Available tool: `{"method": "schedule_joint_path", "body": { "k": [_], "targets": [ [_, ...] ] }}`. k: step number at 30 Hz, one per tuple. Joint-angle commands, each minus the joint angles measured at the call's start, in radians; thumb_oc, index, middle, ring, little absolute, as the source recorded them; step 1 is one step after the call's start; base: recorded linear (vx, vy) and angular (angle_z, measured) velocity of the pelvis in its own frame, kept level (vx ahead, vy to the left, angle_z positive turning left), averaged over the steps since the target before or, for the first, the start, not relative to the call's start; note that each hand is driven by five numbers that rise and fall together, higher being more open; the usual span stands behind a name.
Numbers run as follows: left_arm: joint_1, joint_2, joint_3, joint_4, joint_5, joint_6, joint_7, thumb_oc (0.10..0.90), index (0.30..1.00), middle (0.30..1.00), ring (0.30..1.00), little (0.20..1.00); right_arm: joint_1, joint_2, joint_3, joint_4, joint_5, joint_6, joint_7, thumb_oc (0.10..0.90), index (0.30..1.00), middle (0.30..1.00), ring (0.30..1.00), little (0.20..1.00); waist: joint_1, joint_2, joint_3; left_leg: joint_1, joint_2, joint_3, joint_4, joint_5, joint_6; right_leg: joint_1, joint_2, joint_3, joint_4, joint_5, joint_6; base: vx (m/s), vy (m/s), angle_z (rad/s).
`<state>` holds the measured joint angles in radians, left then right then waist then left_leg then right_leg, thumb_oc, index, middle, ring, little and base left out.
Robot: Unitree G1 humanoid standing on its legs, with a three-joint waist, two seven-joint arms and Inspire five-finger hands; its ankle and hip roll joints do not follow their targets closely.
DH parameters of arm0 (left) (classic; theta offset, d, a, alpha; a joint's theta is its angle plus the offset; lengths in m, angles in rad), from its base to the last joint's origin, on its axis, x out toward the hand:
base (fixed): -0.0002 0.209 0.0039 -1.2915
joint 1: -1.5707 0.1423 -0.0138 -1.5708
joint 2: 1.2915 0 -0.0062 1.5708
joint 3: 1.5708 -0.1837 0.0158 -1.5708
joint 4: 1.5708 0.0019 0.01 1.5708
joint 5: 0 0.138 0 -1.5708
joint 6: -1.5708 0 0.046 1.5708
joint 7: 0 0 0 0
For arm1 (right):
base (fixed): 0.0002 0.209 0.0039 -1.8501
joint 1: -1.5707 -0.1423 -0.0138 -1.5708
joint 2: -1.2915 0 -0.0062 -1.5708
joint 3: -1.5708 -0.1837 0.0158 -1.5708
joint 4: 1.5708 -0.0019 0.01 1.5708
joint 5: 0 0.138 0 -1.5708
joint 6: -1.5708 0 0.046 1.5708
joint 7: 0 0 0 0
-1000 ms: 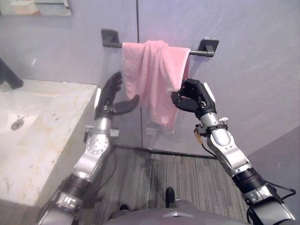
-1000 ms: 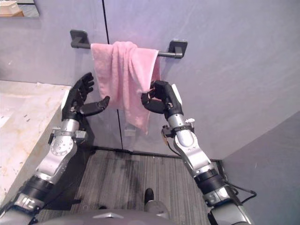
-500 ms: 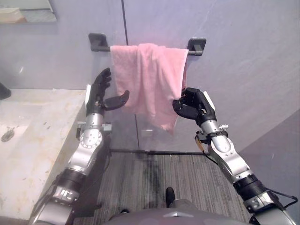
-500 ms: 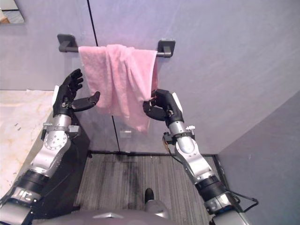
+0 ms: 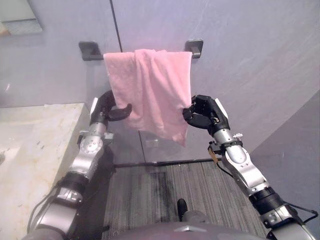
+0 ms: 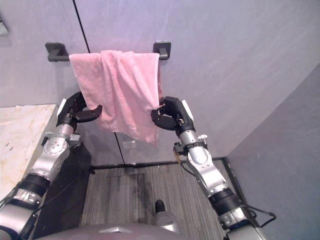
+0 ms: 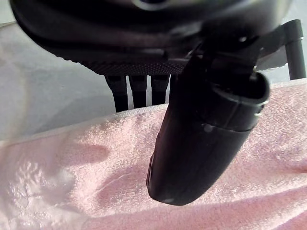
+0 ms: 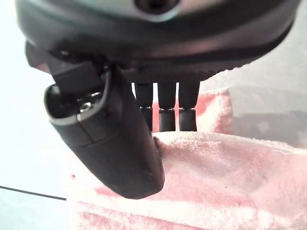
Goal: Organize the bathroom.
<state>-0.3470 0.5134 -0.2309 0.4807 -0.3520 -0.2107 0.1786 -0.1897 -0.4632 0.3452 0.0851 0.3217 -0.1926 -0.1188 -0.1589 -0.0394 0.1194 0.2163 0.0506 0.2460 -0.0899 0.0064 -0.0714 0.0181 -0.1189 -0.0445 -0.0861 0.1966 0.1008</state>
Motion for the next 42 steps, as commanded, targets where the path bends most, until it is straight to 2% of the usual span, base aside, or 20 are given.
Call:
{"method": "schedule_joint_path", "body": {
  "k": [1,7,9,13,19,27,30,32,33,35,37,39,40,42],
  "targets": [
    [-0.207,0.093,-0.013,0.037,-0.03,-0.12,-0.001,0.4,0.3,0.3,0.3,0.3,-0.107,0.0,-0.042,-0.026,0.0,-0.154,-0.015,0.4,0.3,0.3,0.3,0.3,0.006,0.066,-0.037,-0.031,-0.097,0.04,0.008,-0.101,0.122,-0.05,-0.009,-0.011,0.108,-0.123,0.087,0.01,0.02,-0.03],
    [-0.209,0.098,0.016,0.07,-0.057,-0.165,0.038,0.4,0.3,0.3,0.3,0.3,-0.095,0.002,-0.053,-0.015,-0.001,-0.167,-0.051,0.4,0.3,0.3,0.3,0.3,0.003,0.068,-0.036,-0.03,-0.099,0.041,0.007,-0.103,0.123,-0.059,-0.012,-0.011,0.114,-0.12,0.085,0.0,0.012,-0.03],
    [-0.189,0.087,0.046,0.058,-0.07,-0.211,0.103,0.4,0.3,0.3,0.3,0.3,-0.075,0.017,-0.069,-0.004,0.022,-0.178,-0.109,0.4,0.3,0.3,0.3,0.3,0.004,0.066,-0.032,-0.028,-0.099,0.039,0.006,-0.105,0.124,-0.064,-0.013,-0.014,0.119,-0.12,0.085,0.0,0.0,0.0],
    [-0.141,0.046,0.081,0.013,-0.079,-0.253,0.172,0.4,0.3,0.3,0.3,0.3,-0.035,0.064,-0.089,0.01,0.06,-0.194,-0.189,0.4,0.3,0.3,0.3,0.3,0.007,0.066,-0.027,-0.028,-0.099,0.035,0.005,-0.105,0.123,-0.067,-0.015,-0.02,0.124,-0.121,0.084,0.0,0.0,0.0],
    [-0.038,-0.074,0.074,-0.123,-0.038,-0.253,0.291,0.4,0.3,0.3,0.3,0.3,0.032,0.171,-0.104,0.025,0.115,-0.25,-0.338,0.4,0.3,0.3,0.3,0.3,0.015,0.063,-0.016,-0.028,-0.102,0.021,0.003,-0.105,0.129,-0.072,-0.018,-0.028,0.129,-0.117,0.081,-0.03,0.006,0.01],
    [-0.032,-0.14,0.041,-0.138,-0.037,-0.251,0.335,0.4,0.3,0.3,0.3,0.3,0.002,0.238,-0.09,0.052,0.146,-0.268,-0.435,0.4,0.3,0.3,0.3,0.3,0.026,0.064,-0.012,-0.025,-0.103,0.011,0.003,-0.104,0.131,-0.065,-0.02,-0.044,0.125,-0.114,0.076,0.0,0.003,0.02],
    [-0.028,-0.143,0.032,-0.148,-0.036,-0.244,0.349,0.433,0.349,0.349,0.349,0.349,-0.005,0.237,-0.085,0.049,0.13,-0.269,-0.455,0.4,0.3,0.3,0.3,0.3,0.03,0.061,-0.013,-0.025,-0.103,0.008,0.003,-0.103,0.13,-0.063,-0.021,-0.049,0.124,-0.113,0.076,0.0,0.0,0.0],
    [-0.027,-0.142,0.036,-0.148,-0.042,-0.246,0.354,0.425,0.338,0.338,0.338,0.338,-0.006,0.236,-0.089,0.049,0.129,-0.267,-0.458,0.4,0.3,0.3,0.3,0.3,0.031,0.06,-0.014,-0.025,-0.103,0.007,0.003,-0.103,0.13,-0.063,-0.021,-0.05,0.123,-0.112,0.076,0.0,0.0,0.0],
    [-0.025,-0.141,0.044,-0.144,-0.035,-0.257,0.375,0.467,0.401,0.401,0.401,0.401,-0.005,0.231,-0.093,0.052,0.129,-0.27,-0.46,0.4,0.3,0.3,0.3,0.3,0.032,0.059,-0.016,-0.023,-0.102,0.007,0.003,-0.103,0.129,-0.06,-0.022,-0.054,0.121,-0.111,0.076,0.0,0.0,0.0],
    [-0.027,-0.14,0.044,-0.145,-0.039,-0.259,0.387,0.475,0.413,0.413,0.413,0.413,-0.006,0.23,-0.094,0.054,0.13,-0.271,-0.462,0.4,0.3,0.3,0.3,0.3,0.032,0.058,-0.016,-0.023,-0.102,0.007,0.003,-0.103,0.129,-0.06,-0.022,-0.056,0.12,-0.111,0.076,0.0,0.0,0.0],
    [-0.026,-0.147,0.061,-0.141,-0.037,-0.28,0.466,0.472,0.408,0.408,0.408,0.408,-0.005,0.229,-0.1,0.055,0.144,-0.265,-0.452,0.4,0.3,0.3,0.3,0.3,0.035,0.057,-0.018,-0.022,-0.101,0.006,0.003,-0.101,0.127,-0.06,-0.023,-0.062,0.121,-0.111,0.075,0.0,0.0,0.0],
    [-0.026,-0.152,0.069,-0.138,-0.031,-0.284,0.495,0.445,0.368,0.368,0.368,0.368,-0.009,0.226,-0.099,0.05,0.149,-0.257,-0.445,0.4,0.3,0.3,0.3,0.3,0.035,0.056,-0.019,-0.021,-0.101,0.004,0.003,-0.101,0.127,-0.06,-0.023,-0.064,0.122,-0.112,0.075,0.0,0.0,0.0],
    [-0.025,-0.158,0.076,-0.138,-0.021,-0.287,0.527,0.4,0.3,0.3,0.3,0.3,-0.011,0.225,-0.096,0.046,0.148,-0.255,-0.44,0.4,0.3,0.3,0.3,0.3,0.037,0.055,-0.02,-0.021,-0.101,0.001,0.003,-0.1,0.126,-0.06,-0.023,-0.066,0.122,-0.111,0.073,0.0,0.0,0.0],
    [-0.023,-0.168,0.078,-0.14,-0.006,-0.287,0.562,0.4,0.3,0.3,0.3,0.3,-0.017,0.224,-0.095,0.036,0.143,-0.252,-0.446,0.4,0.3,0.3,0.3,0.3,0.04,0.051,-0.021,-0.021,-0.101,-0.003,0.003,-0.1,0.126,-0.059,-0.023,-0.067,0.122,-0.112,0.073,0.0,0.0,0.0]
  ]
}}
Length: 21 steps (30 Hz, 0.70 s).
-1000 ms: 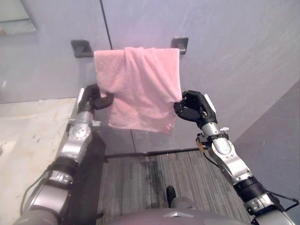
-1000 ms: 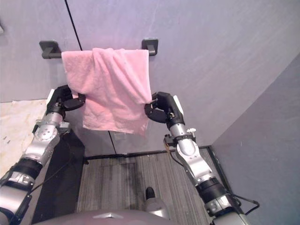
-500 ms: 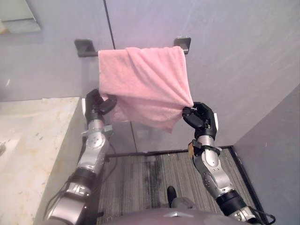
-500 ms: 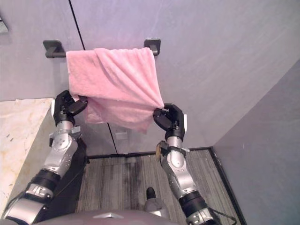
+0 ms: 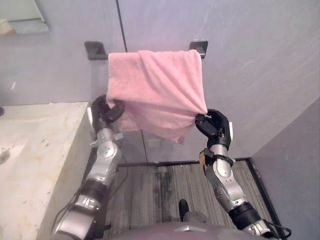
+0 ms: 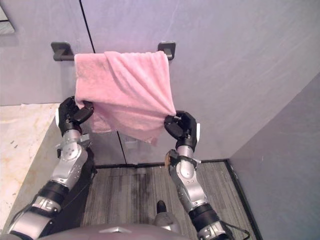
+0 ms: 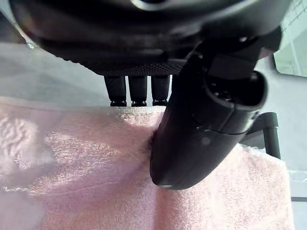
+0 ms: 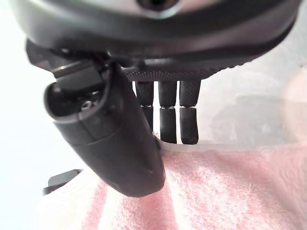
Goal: Organize the bathroom.
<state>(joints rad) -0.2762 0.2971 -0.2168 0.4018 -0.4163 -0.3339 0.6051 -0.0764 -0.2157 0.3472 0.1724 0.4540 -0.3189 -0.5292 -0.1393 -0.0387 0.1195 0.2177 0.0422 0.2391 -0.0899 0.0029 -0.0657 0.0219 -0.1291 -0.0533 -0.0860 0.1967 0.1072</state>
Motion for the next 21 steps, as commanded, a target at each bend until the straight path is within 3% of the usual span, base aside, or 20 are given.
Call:
{"method": "schedule_joint_path", "body": {
  "k": [1,12,20,21],
  "targets": [
    [-0.091,0.041,0.067,-0.061,0.064,-0.165,0.143,0.4,0.3,0.3,0.3,0.3,-0.134,-0.024,-0.099,-0.055,0.005,-0.127,-0.039,0.4,0.3,0.3,0.3,0.3,0.022,0.048,-0.021,-0.022,-0.092,0.003,0.003,-0.097,0.12,-0.062,-0.013,-0.06,0.122,-0.113,0.066,0.0,0.0,0.0],
    [-0.095,0.028,0.072,-0.06,0.094,-0.136,0.199,0.4,0.3,0.3,0.3,0.3,-0.153,-0.03,-0.139,-0.062,0.006,-0.123,-0.129,0.4,0.3,0.3,0.3,0.3,0.026,0.037,-0.016,-0.016,-0.09,-0.006,0.003,-0.101,0.121,-0.068,-0.016,-0.071,0.136,-0.112,0.065,0.0,-0.009,0.06],
    [-0.093,0.021,0.061,-0.047,0.083,-0.101,0.207,0.4,0.3,0.3,0.3,0.3,-0.146,-0.022,-0.15,-0.051,0.03,-0.101,-0.121,0.4,0.3,0.3,0.3,0.3,0.021,0.037,-0.019,-0.011,-0.089,-0.008,0.003,-0.101,0.121,-0.069,-0.015,-0.067,0.138,-0.107,0.065,0.0,0.0,0.0],
    [-0.094,0.019,0.059,-0.044,0.073,-0.093,0.188,0.485,0.427,0.427,0.427,0.427,-0.146,-0.022,-0.15,-0.05,0.034,-0.097,-0.107,0.4,0.3,0.3,0.3,0.3,0.021,0.037,-0.019,-0.01,-0.088,-0.008,0.003,-0.101,0.121,-0.068,-0.014,-0.067,0.136,-0.106,0.066,0.0,0.0,0.0]
  ]
}}
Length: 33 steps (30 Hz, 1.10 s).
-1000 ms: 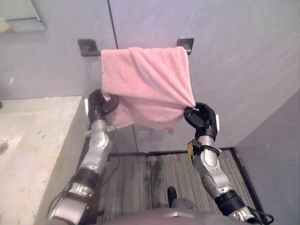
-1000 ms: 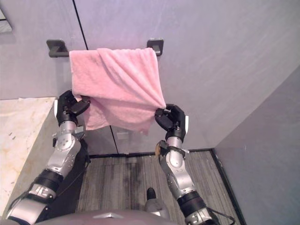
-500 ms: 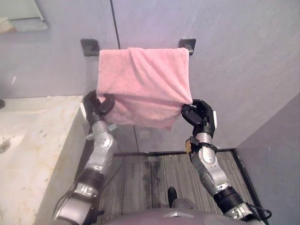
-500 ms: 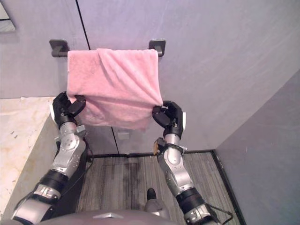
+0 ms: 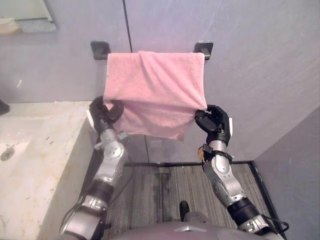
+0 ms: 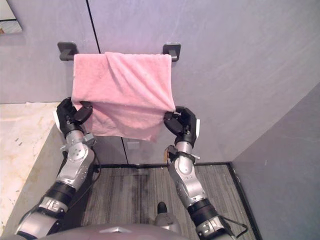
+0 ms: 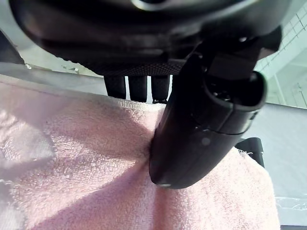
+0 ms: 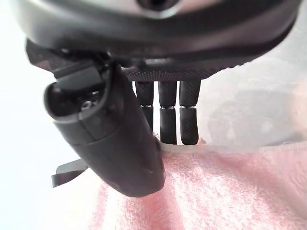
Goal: Organize the bathroom.
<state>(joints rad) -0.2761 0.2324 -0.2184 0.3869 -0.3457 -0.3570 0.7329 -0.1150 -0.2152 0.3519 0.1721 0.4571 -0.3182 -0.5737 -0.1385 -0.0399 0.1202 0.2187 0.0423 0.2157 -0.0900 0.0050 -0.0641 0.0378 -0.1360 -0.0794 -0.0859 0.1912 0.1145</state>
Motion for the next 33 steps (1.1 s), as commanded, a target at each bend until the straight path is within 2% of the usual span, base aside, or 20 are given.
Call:
{"method": "schedule_joint_path", "body": {
  "k": [1,2,3,6,10,14,20,22,24,28,33],
  "targets": [
    [-0.094,0.082,0.057,-0.027,0.0,-0.059,0.042,0.8,0.9,0.9,0.9,0.9,-0.109,-0.025,-0.154,-0.045,0.035,-0.096,-0.05,0.599,0.599,0.599,0.599,0.599,0.02,0.037,-0.02,-0.011,-0.087,0.016,0.003,-0.102,0.118,-0.082,-0.007,-0.04,0.133,-0.099,0.058,0.0,0.0,0.0],
    [-0.093,0.082,0.053,-0.024,-0.002,-0.052,0.032,0.8,0.9,0.9,0.9,0.9,-0.109,-0.026,-0.153,-0.045,0.036,-0.095,-0.046,0.759,0.839,0.839,0.839,0.839,0.021,0.037,-0.021,-0.012,-0.087,0.016,0.003,-0.101,0.118,-0.081,-0.006,-0.04,0.131,-0.099,0.058,0.0,0.0,0.0],
    [-0.093,0.082,0.053,-0.024,-0.002,-0.052,0.032,0.8,0.9,0.9,0.9,0.9,-0.109,-0.026,-0.153,-0.045,0.036,-0.095,-0.046,0.8,0.9,0.9,0.9,0.9,0.021,0.037,-0.021,-0.012,-0.087,0.016,0.003,-0.101,0.117,-0.081,-0.006,-0.04,0.131,-0.099,0.058,0.0,0.0,0.0],
    [-0.088,0.087,0.046,-0.008,-0.025,-0.046,-0.011,0.8,0.9,0.9,0.9,0.9,-0.107,-0.034,-0.154,-0.039,0.02,-0.089,-0.024,0.8,0.9,0.9,0.9,0.9,0.02,0.037,-0.023,-0.016,-0.086,0.018,0.003,-0.099,0.116,-0.081,-0.005,-0.039,0.128,-0.099,0.059,0.0,0.0,0.0],
    [-0.057,0.085,0.041,-0.004,-0.076,0.011,-0.056,0.8,0.9,0.9,0.9,0.9,-0.087,-0.052,-0.152,-0.023,-0.04,-0.08,0.003,0.8,0.9,0.9,0.9,0.9,0.022,0.039,-0.019,-0.02,-0.085,0.02,0.003,-0.1,0.116,-0.082,-0.002,-0.042,0.13,-0.102,0.059,-0.04,-0.019,0.0],
    [0.01,0.068,0.041,-0.011,-0.121,0.07,-0.056,0.8,0.9,0.9,0.9,0.9,-0.035,-0.067,-0.153,-0.007,-0.064,-0.084,0.016,0.8,0.9,0.9,0.9,0.9,0.026,0.037,-0.012,-0.025,-0.082,0.019,0.003,-0.1,0.117,-0.085,0.001,-0.039,0.131,-0.106,0.06,-0.06,-0.031,-0.01],
    [0.089,0.049,0.06,0.003,-0.18,0.147,-0.086,0.8,0.9,0.9,0.9,0.9,0.023,-0.068,-0.179,0.029,-0.06,-0.078,0.037,0.8,0.9,0.9,0.9,0.9,0.028,0.032,0.001,-0.03,-0.077,0.018,0.003,-0.099,0.118,-0.084,0.003,-0.042,0.129,-0.105,0.062,-0.05,-0.038,0.0],
    [0.123,0.044,0.07,0.015,-0.194,0.177,-0.135,0.8,0.9,0.9,0.9,0.9,0.042,-0.067,-0.19,0.047,-0.058,-0.076,0.053,0.8,0.9,0.9,0.9,0.9,0.031,0.03,0.005,-0.033,-0.074,0.017,0.003,-0.099,0.117,-0.083,0.004,-0.044,0.126,-0.106,0.062,-0.05,-0.04,0.0],
    [0.165,0.046,0.075,0.007,-0.201,0.177,-0.19,0.8,0.9,0.9,0.9,0.9,0.066,-0.069,-0.205,0.045,-0.065,-0.074,0.089,0.8,0.9,0.9,0.9,0.9,0.032,0.028,0.009,-0.035,-0.072,0.016,0.003,-0.099,0.117,-0.081,0.003,-0.046,0.123,-0.103,0.064,-0.05,-0.036,0.0],
    [0.166,0.079,0.072,-0.026,-0.157,0.149,-0.281,0.8,0.9,0.9,0.9,0.9,0.056,-0.096,-0.203,0.04,-0.086,-0.102,0.129,0.8,0.9,0.9,0.9,0.9,0.033,0.027,0.016,-0.033,-0.069,0.017,0.003,-0.1,0.115,-0.069,0.007,-0.048,0.11,-0.105,0.065,-0.01,-0.013,0.01],
    [0.08,0.118,0.059,-0.023,-0.146,0.13,-0.288,0.8,0.9,0.9,0.9,0.9,0.003,-0.132,-0.173,0.041,-0.083,-0.129,0.154,0.8,0.9,0.9,0.9,0.9,0.03,0.035,0.008,-0.035,-0.066,0.027,0.003,-0.097,0.111,-0.056,0.014,-0.046,0.101,-0.114,0.065,0.0,-0.004,0.01]
  ]
}}
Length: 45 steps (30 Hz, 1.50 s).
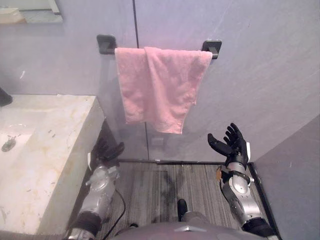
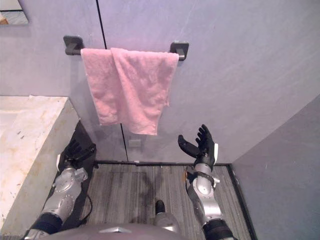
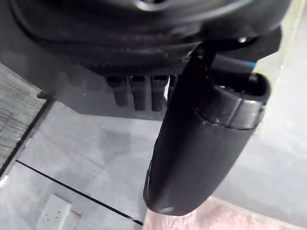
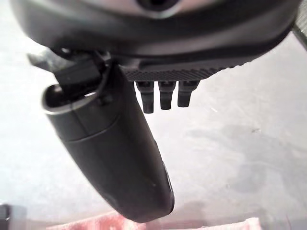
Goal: Organize the bathroom.
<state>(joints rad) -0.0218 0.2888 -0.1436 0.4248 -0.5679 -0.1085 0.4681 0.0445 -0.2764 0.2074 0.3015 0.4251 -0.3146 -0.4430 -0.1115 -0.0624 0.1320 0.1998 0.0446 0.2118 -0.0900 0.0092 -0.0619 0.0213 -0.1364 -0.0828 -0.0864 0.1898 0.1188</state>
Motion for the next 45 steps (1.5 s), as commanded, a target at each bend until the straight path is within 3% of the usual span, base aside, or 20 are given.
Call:
{"method": "schedule_joint_path", "body": {
  "k": [1,9,14,26,28,29,30,31,32,45],
  "targets": [
    [-0.183,0.064,-0.016,-0.054,0.077,-0.124,-0.024,0.8,0.9,0.9,0.9,0.9,-0.162,-0.071,-0.023,-0.088,-0.047,-0.134,0.028,0.8,0.9,0.9,0.9,0.9,0.002,0.059,-0.006,-0.016,-0.068,0.032,0.003,-0.1,0.108,-0.04,0.015,-0.041,0.102,-0.115,0.061,0.0,0.0,0.0],
    [-0.173,0.05,-0.016,-0.018,0.083,-0.119,-0.058,0.8,0.9,0.9,0.9,0.9,-0.261,-0.096,0.001,-0.14,-0.079,-0.127,0.07,0.8,0.9,0.9,0.9,0.9,0.008,0.069,-0.022,-0.013,-0.065,0.034,0.003,-0.103,0.107,-0.025,0.029,-0.031,0.098,-0.132,0.053,0.03,-0.038,-0.05],
    [-0.149,0.041,-0.017,0.01,0.111,-0.123,-0.094,0.8,0.9,0.9,0.9,0.9,-0.377,-0.123,-0.012,-0.165,-0.062,-0.064,0.09,0.8,0.9,0.9,0.9,0.9,0.026,0.07,-0.039,-0.014,-0.061,0.026,0.003,-0.104,0.099,-0.006,0.039,-0.037,0.086,-0.142,0.041,0.07,-0.065,-0.05],
    [-0.086,0.05,-0.026,0.037,0.134,-0.141,-0.168,0.8,0.9,0.9,0.9,0.9,-0.498,-0.186,-0.038,-0.149,-0.008,-0.003,0.151,0.8,0.9,0.9,0.9,0.9,0.083,0.047,-0.066,-0.03,-0.05,-0.009,0.003,-0.098,0.083,0.052,0.056,-0.079,0.066,-0.181,0.012,0.04,-0.051,0.1],
    [-0.078,0.052,-0.024,0.037,0.13,-0.141,-0.173,0.8,0.9,0.9,0.9,0.9,-0.497,-0.19,-0.04,-0.153,-0.007,0.003,0.159,0.745,0.818,0.818,0.818,0.818,0.088,0.045,-0.069,-0.032,-0.049,-0.015,0.003,-0.095,0.081,0.058,0.058,-0.082,0.063,-0.184,0.008,0.01,-0.02,0.04],
    [-0.078,0.053,-0.023,0.038,0.128,-0.139,-0.175,0.8,0.9,0.9,0.9,0.9,-0.499,-0.191,-0.038,-0.15,-0.008,0.003,0.157,0.679,0.719,0.719,0.719,0.719,0.091,0.043,-0.07,-0.033,-0.048,-0.017,0.003,-0.093,0.079,0.06,0.059,-0.085,0.063,-0.185,0.006,0.01,-0.013,0.05],
    [-0.079,0.051,-0.024,0.046,0.129,-0.146,-0.177,0.8,0.9,0.9,0.9,0.9,-0.503,-0.19,-0.035,-0.142,-0.009,-0.003,0.153,0.568,0.552,0.552,0.552,0.552,0.092,0.042,-0.071,-0.034,-0.048,-0.018,0.003,-0.092,0.078,0.063,0.06,-0.087,0.061,-0.187,0.004,0.01,-0.01,0.04],
    [-0.079,0.051,-0.024,0.048,0.128,-0.148,-0.178,0.8,0.9,0.9,0.9,0.9,-0.504,-0.189,-0.035,-0.14,-0.011,-0.006,0.149,0.521,0.481,0.481,0.481,0.481,0.092,0.042,-0.071,-0.034,-0.048,-0.018,0.003,-0.092,0.078,0.064,0.06,-0.087,0.06,-0.187,0.004,0.01,-0.007,0.04],
    [-0.076,0.051,-0.027,0.049,0.129,-0.152,-0.177,0.8,0.9,0.9,0.9,0.9,-0.507,-0.19,-0.037,-0.136,-0.023,-0.009,0.133,0.4,0.3,0.3,0.3,0.3,0.094,0.041,-0.073,-0.033,-0.047,-0.018,0.003,-0.09,0.076,0.066,0.061,-0.089,0.061,-0.189,0.002,0.01,-0.006,0.03],
    [-0.055,0.045,-0.029,0.053,0.128,-0.164,-0.167,0.8,0.9,0.9,0.9,0.9,-0.431,-0.165,-0.057,-0.153,-0.076,-0.028,0.036,0.4,0.3,0.3,0.3,0.3,0.077,0.05,-0.072,-0.034,-0.046,-0.014,0.003,-0.085,0.071,0.071,0.066,-0.074,0.048,-0.185,0.001,0.0,-0.001,0.0]
  ]
}}
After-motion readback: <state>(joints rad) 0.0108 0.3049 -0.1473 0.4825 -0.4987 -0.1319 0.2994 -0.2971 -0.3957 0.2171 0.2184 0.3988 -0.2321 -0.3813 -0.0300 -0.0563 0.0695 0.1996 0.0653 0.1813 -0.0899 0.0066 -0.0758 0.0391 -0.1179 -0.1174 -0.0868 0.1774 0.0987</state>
